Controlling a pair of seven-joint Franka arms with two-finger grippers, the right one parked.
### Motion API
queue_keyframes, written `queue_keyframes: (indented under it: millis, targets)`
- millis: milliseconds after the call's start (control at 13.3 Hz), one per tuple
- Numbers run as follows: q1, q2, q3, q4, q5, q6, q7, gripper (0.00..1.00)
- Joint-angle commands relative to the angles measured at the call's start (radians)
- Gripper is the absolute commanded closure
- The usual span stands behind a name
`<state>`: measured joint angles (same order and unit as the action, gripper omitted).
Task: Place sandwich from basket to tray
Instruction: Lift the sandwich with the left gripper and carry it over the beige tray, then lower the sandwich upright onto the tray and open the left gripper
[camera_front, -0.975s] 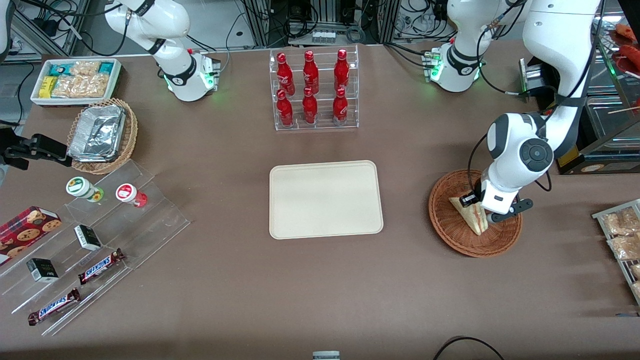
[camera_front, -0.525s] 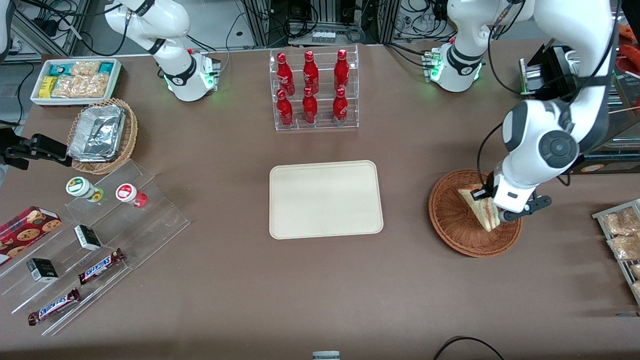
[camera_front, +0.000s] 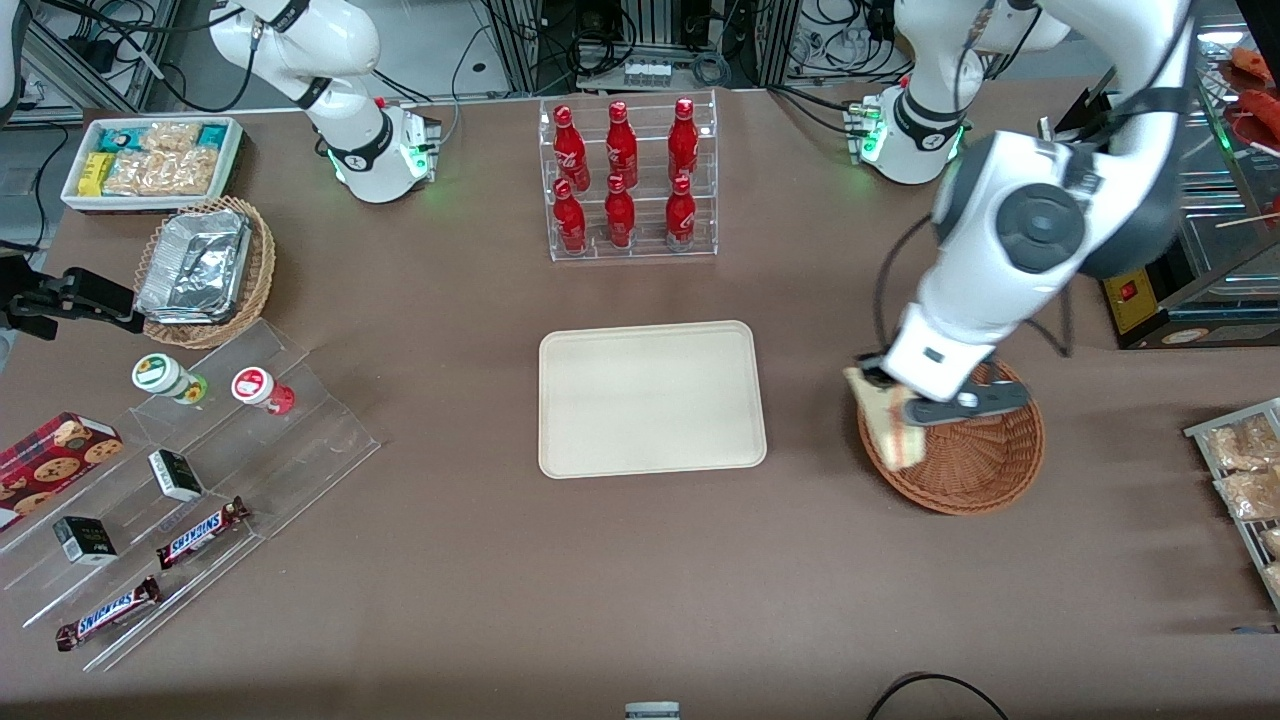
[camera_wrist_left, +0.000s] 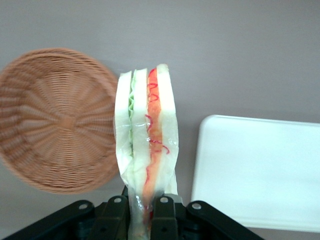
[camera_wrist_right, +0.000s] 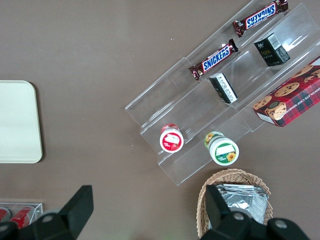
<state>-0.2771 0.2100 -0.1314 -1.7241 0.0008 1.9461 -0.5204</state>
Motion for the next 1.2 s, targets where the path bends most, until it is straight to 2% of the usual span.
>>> queue_keyframes:
  millis: [0,450,750,1125]
  targets:
    - [-0.088,0.089,0.012,0.113,-0.047,-0.027,-0.009,1.00]
    - [-0.260,0.311,0.012,0.296,-0.051,-0.019,-0.096,1.00]
    - [-0.339,0.426,0.007,0.359,-0.047,0.045,-0.144,1.00]
    - [-0.392,0.514,0.009,0.359,-0.038,0.123,-0.179,1.00]
